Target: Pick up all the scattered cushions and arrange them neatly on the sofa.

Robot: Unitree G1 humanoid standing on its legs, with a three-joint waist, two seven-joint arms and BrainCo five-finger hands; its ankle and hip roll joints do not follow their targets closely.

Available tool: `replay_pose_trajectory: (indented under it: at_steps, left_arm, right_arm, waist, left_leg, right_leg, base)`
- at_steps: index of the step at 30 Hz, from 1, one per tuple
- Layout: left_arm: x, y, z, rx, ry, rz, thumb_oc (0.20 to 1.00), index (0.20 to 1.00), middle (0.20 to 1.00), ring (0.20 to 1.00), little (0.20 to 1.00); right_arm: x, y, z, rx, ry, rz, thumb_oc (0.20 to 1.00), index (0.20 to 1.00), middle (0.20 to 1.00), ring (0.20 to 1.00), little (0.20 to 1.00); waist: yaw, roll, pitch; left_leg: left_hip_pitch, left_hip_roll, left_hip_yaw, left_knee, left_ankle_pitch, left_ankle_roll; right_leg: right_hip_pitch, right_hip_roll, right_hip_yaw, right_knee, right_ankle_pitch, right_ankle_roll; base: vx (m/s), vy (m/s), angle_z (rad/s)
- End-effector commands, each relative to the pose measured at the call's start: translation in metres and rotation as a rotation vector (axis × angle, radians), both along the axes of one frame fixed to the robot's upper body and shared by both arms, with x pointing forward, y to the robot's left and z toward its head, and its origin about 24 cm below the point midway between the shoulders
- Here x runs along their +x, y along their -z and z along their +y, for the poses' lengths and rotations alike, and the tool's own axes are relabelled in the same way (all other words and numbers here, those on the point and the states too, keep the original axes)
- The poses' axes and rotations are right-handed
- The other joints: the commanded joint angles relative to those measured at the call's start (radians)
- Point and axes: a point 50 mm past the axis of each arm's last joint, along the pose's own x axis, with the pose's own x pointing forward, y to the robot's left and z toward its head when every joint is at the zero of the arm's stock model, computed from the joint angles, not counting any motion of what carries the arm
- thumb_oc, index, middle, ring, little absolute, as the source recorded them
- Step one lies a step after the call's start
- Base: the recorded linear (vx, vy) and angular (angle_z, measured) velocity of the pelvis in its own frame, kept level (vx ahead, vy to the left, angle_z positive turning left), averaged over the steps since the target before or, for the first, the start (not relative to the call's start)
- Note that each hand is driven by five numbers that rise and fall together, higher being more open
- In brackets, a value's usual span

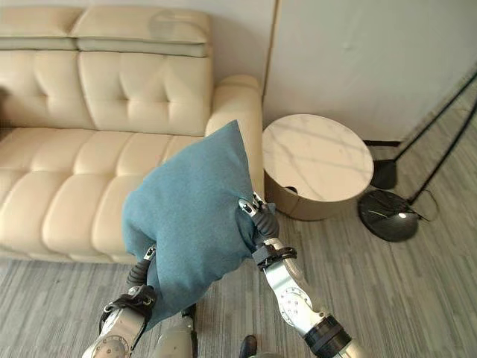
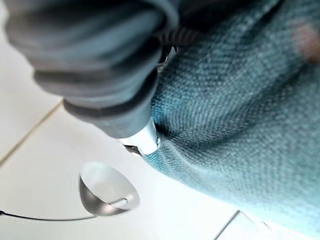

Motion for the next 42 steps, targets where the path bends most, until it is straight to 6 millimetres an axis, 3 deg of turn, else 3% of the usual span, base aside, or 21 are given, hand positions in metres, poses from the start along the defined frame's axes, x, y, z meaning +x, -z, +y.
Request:
replay_pose_trajectory:
  at_steps: [1,2,3,5,6,7,8,11,13,17,18,21,22,23,24,26,28,32,37,40,42]
  left_arm:
    - [0.039,-0.090,-0.079,-0.157,0.352,-0.482,0.200,0.200,0.200,0.200,0.200]
    - [0.039,-0.090,-0.080,-0.162,0.354,-0.485,0.200,0.200,0.200,0.200,0.200]
    - [0.039,-0.090,-0.080,-0.162,0.354,-0.485,0.200,0.200,0.200,0.200,0.200]
    - [0.038,-0.088,-0.081,-0.177,0.347,-0.477,0.200,0.200,0.200,0.200,0.200]
    - [0.038,-0.088,-0.081,-0.177,0.347,-0.477,0.200,0.200,0.200,0.200,0.200]
    - [0.039,-0.088,-0.080,-0.178,0.337,-0.474,0.200,0.200,0.200,0.200,0.200]
    - [0.038,-0.086,-0.080,-0.197,0.327,-0.468,0.200,0.200,0.200,0.200,0.200]
    - [0.037,-0.084,-0.075,-0.214,0.301,-0.456,0.200,0.200,0.200,0.200,0.200]
    - [0.034,-0.071,-0.059,-0.151,0.260,-0.414,0.200,0.200,0.200,0.200,0.200]
    - [0.035,-0.069,-0.054,-0.125,0.251,-0.409,0.200,0.200,0.200,0.200,0.200]
    - [0.037,-0.071,-0.054,-0.102,0.248,-0.420,0.200,0.200,0.200,0.200,0.200]
    - [0.043,-0.078,-0.057,-0.081,0.258,-0.447,0.200,0.200,0.200,0.200,0.200]
    - [0.050,-0.089,-0.059,-0.051,0.252,-0.492,0.200,0.200,0.200,0.200,0.200]
    - [0.050,-0.089,-0.059,-0.051,0.252,-0.492,0.200,0.200,0.200,0.200,0.200]
    - [0.051,-0.094,-0.039,-0.027,0.183,-0.506,0.200,0.200,0.200,0.200,0.200]
    - [0.044,-0.089,-0.031,-0.007,0.180,-0.484,0.200,0.200,0.200,0.200,0.200]
    - [0.042,-0.092,-0.027,0.021,0.176,-0.506,0.200,0.200,0.200,0.200,0.200]
    - [0.042,-0.098,-0.024,0.045,0.143,-0.545,0.200,0.200,0.200,0.200,0.200]
    - [0.034,-0.095,-0.018,0.034,0.110,-0.538,0.200,0.200,0.200,0.200,0.200]
    - [0.030,-0.090,-0.011,0.043,0.069,-0.515,0.200,0.200,0.200,0.200,0.200]
    - [0.028,-0.087,-0.006,0.043,0.039,-0.501,0.200,0.200,0.200,0.200,0.200]
  right_arm:
    - [-0.023,-0.062,0.095,0.125,-0.388,-0.289,0.200,0.200,0.200,0.200,0.200]
    - [-0.022,-0.066,0.096,0.090,-0.386,-0.329,0.200,0.200,0.200,0.200,0.200]
    - [-0.022,-0.066,0.096,0.090,-0.386,-0.329,0.200,0.200,0.200,0.200,0.200]
    - [-0.017,-0.069,0.089,0.060,-0.340,-0.355,0.200,0.200,0.200,0.200,0.200]
    - [-0.017,-0.069,0.089,0.060,-0.340,-0.355,0.200,0.200,0.200,0.200,0.200]
    - [-0.015,-0.070,0.083,0.043,-0.312,-0.373,0.200,0.200,0.200,0.200,0.200]
    - [-0.013,-0.073,0.078,0.026,-0.291,-0.398,0.200,0.200,0.200,0.200,0.200]
    - [-0.010,-0.074,0.073,0.011,-0.255,-0.410,0.200,0.200,0.200,0.200,0.200]
    - [-0.012,-0.077,0.082,-0.092,-0.289,-0.467,0.200,0.200,0.200,0.200,0.200]
    - [-0.012,-0.079,0.086,-0.115,-0.295,-0.490,0.200,0.200,0.200,0.200,0.200]
    - [-0.013,-0.082,0.090,-0.116,-0.301,-0.501,0.200,0.200,0.200,0.200,0.200]
    - [-0.013,-0.082,0.092,-0.098,-0.304,-0.491,0.200,0.200,0.200,0.200,0.200]
    - [-0.014,-0.085,0.093,-0.040,-0.278,-0.480,0.200,0.200,0.200,0.200,0.200]
    - [-0.014,-0.085,0.093,-0.040,-0.278,-0.480,0.200,0.200,0.200,0.200,0.200]
    - [-0.011,-0.083,0.046,-0.029,-0.203,-0.461,0.200,0.200,0.200,0.200,0.200]
    - [-0.041,-0.069,0.022,0.049,-0.258,-0.425,0.200,0.200,0.200,0.200,0.200]
    - [-0.057,-0.054,0.005,0.057,-0.257,-0.367,0.200,0.200,0.200,0.200,0.200]
    - [-0.072,-0.042,-0.009,0.056,-0.245,-0.317,0.200,0.200,0.200,0.200,0.200]
    - [-0.081,-0.044,-0.032,0.061,-0.206,-0.303,0.200,0.200,0.200,0.200,0.200]
    - [-0.087,-0.042,-0.048,0.056,-0.179,-0.270,0.200,0.200,0.200,0.200,0.200]
    - [-0.090,-0.039,-0.059,0.063,-0.133,-0.237,0.200,0.200,0.200,0.200,0.200]
  waist:
    - [-0.033,-0.135,0.033]
    - [-0.054,-0.145,0.021]
    - [-0.055,-0.145,0.019]
    - [-0.088,-0.136,0.001]
    - [-0.088,-0.136,0.001]
    - [-0.106,-0.131,-0.004]
    - [-0.124,-0.116,-0.016]
    - [-0.137,-0.102,-0.022]
    - [-0.131,-0.100,-0.047]
    - [-0.125,-0.114,-0.053]
    - [-0.112,-0.136,-0.059]
    - [-0.106,-0.152,-0.057]
    - [-0.141,-0.135,-0.025]
    - [-0.140,-0.135,-0.026]
    - [-0.175,-0.128,-0.012]
    - [-0.228,-0.141,0.006]
    - [-0.259,-0.153,0.014]
    - [-0.273,-0.173,-0.008]
    - [-0.318,-0.179,-0.054]
    - [-0.337,-0.183,-0.055]
    - [-0.339,-0.198,-0.056]
  left_leg:
    - [0.040,-0.114,0.080,0.064,-0.228,0.045]
    - [0.110,-0.060,0.103,0.071,-0.261,0.036]
    - [0.107,-0.060,0.101,0.070,-0.259,0.037]
    - [0.172,0.013,0.183,0.020,-0.237,0.015]
    - [0.172,0.013,0.183,0.019,-0.236,0.015]
    - [0.198,0.044,0.225,-0.008,-0.228,-0.010]
    - [0.231,0.082,0.324,-0.051,-0.202,-0.026]
    - [0.234,0.104,0.405,-0.071,-0.169,-0.044]
    - [0.240,0.079,0.399,-0.082,-0.189,-0.034]
    - [0.239,0.053,0.381,-0.083,-0.216,-0.015]
    - [0.237,0.009,0.355,-0.080,-0.252,0.015]
    - [0.236,-0.053,0.315,-0.079,-0.295,0.057]
    - [0.251,-0.117,0.246,-0.093,-0.326,0.112]
    - [0.250,-0.116,0.248,-0.093,-0.326,0.111]
    - [0.272,-0.125,0.247,-0.093,-0.336,0.107]
    - [0.301,-0.135,0.272,-0.093,-0.352,0.106]
    - [0.325,-0.147,0.264,-0.093,-0.369,0.100]
    - [0.378,-0.162,0.264,-0.088,-0.423,0.084]
    - [0.417,-0.121,0.301,0.044,-0.493,0.044]
    - [0.380,-0.069,0.309,0.262,-0.439,0.009]
    - [0.327,-0.063,0.296,0.355,-0.379,0.016]
  right_leg:
    - [0.099,-0.070,0.032,-0.250,0.042,0.078]
    - [0.093,-0.102,-0.021,-0.266,0.052,0.077]
    - [0.091,-0.102,-0.022,-0.266,0.053,0.077]
    - [0.090,-0.118,-0.081,-0.281,0.057,0.081]
    - [0.090,-0.118,-0.081,-0.281,0.057,0.080]
    - [0.105,-0.127,-0.108,-0.276,0.040,0.087]
    - [0.115,-0.143,-0.173,-0.268,0.038,0.091]
    - [0.131,-0.161,-0.234,-0.272,0.045,0.095]
    - [0.154,-0.187,-0.252,-0.267,0.074,0.119]
    - [0.160,-0.210,-0.253,-0.264,0.082,0.131]
    - [0.170,-0.246,-0.256,-0.251,0.099,0.152]
    - [0.163,-0.294,-0.249,-0.192,0.107,0.172]
    - [0.037,-0.267,-0.075,0.012,0.137,0.159]
    - [0.034,-0.267,-0.074,0.014,0.136,0.159]
    - [-0.012,-0.204,-0.011,-0.035,0.106,0.156]
    - [-0.081,-0.156,-0.017,-0.078,0.128,0.147]
    - [-0.107,-0.139,-0.069,-0.131,0.152,0.164]
    - [-0.079,-0.134,-0.206,-0.213,0.165,0.172]
    - [-0.016,-0.114,-0.161,-0.230,0.156,0.137]
    - [0.039,-0.078,-0.099,-0.254,0.134,0.100]
    - [0.049,-0.076,-0.062,-0.270,0.141,0.080]
  base:
    - [-0.07,0.051,0.80]
    - [-0.07,0.051,0.55]
    - [-0.06,0.084,0.32]
    - [-0.03,0.102,1.03]
    - [0.06,0.115,1.23]
    - [0.07,0.145,1.09]
    - [0.07,0.204,0.96]
    - [0.04,0.160,1.59]
    - [0.20,0.396,1.03]
    - [0.11,0.238,0.16]
    - [0.17,0.303,0.15]
    - [0.19,0.385,0.36]
    - [0.22,0.433,0.69]
    - [0.31,0.423,1.22]
    - [0.19,0.103,1.52]
    - [0.20,0.084,1.18]
    - [0.20,0.000,0.04]
    - [0.27,-0.058,-0.14]
    - [0.29,-0.107,-0.24]
    - [0.24,-0.132,-0.11]
    - [0.10,-0.041,-0.70]
